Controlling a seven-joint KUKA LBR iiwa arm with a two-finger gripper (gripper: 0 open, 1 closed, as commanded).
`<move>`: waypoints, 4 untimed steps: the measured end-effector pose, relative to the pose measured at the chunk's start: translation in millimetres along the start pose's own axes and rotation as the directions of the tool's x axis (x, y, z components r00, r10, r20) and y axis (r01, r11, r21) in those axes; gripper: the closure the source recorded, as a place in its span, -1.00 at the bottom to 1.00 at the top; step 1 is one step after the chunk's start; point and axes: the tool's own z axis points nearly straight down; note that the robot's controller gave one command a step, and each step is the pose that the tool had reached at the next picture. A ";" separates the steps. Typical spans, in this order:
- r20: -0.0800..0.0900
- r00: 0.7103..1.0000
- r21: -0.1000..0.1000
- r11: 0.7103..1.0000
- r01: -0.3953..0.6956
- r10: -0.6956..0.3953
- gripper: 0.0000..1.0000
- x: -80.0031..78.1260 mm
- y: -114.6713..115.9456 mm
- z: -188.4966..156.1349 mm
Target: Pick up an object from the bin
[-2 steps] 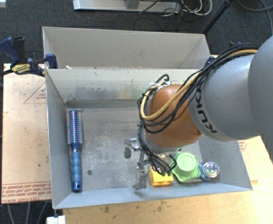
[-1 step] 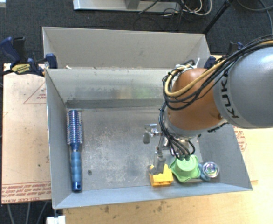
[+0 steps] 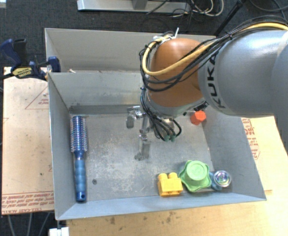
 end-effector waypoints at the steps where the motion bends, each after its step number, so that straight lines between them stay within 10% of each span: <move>1: -0.004 1.000 0.003 1.000 -0.029 0.029 -1.00 -85.1 7.5 20.0; 2: -0.010 0.998 0.010 0.998 0.055 -0.055 -1.00 -23.7 110.7 109.0; 3: -0.018 0.939 0.024 0.939 0.343 -0.343 -1.00 -51.9 107.3 115.3; 4: 0.012 0.938 0.019 0.938 0.346 -0.346 1.00 -57.2 113.4 109.1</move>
Offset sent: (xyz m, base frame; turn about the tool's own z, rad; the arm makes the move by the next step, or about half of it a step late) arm 0.0815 0.0139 -0.0183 0.0308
